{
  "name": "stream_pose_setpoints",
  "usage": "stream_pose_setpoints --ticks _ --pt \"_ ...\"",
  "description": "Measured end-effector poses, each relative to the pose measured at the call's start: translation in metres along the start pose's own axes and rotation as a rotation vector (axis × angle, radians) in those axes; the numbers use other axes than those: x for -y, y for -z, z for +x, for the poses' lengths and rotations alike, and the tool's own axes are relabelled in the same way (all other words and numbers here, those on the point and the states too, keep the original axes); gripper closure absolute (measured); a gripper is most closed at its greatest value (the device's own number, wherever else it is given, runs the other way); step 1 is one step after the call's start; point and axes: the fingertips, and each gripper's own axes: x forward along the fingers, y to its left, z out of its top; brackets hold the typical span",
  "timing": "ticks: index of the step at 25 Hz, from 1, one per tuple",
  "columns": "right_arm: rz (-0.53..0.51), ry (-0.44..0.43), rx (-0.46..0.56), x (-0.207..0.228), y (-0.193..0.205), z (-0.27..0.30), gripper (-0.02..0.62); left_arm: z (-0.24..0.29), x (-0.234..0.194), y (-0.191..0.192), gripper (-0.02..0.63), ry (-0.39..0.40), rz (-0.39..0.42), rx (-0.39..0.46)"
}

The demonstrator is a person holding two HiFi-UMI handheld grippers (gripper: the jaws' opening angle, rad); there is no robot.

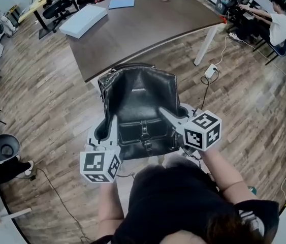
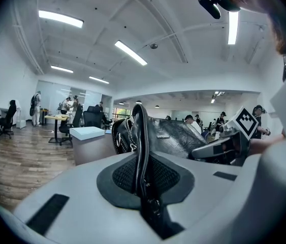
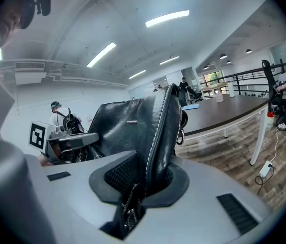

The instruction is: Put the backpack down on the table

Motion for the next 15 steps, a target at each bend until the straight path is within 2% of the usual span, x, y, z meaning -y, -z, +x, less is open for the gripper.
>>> stream_pose_setpoints --ticks 8,15 --pt "-0.015 -0.038 -0.003 0.034 -0.027 0.025 0.532 0.039 -0.011 -0.016 0.551 -0.044 0.005 0.002" --pt "-0.018 -0.079 -0.01 0.095 -0.055 0.042 0.532 0.102 -0.005 -0.032 0.551 -0.102 0.016 -0.007"
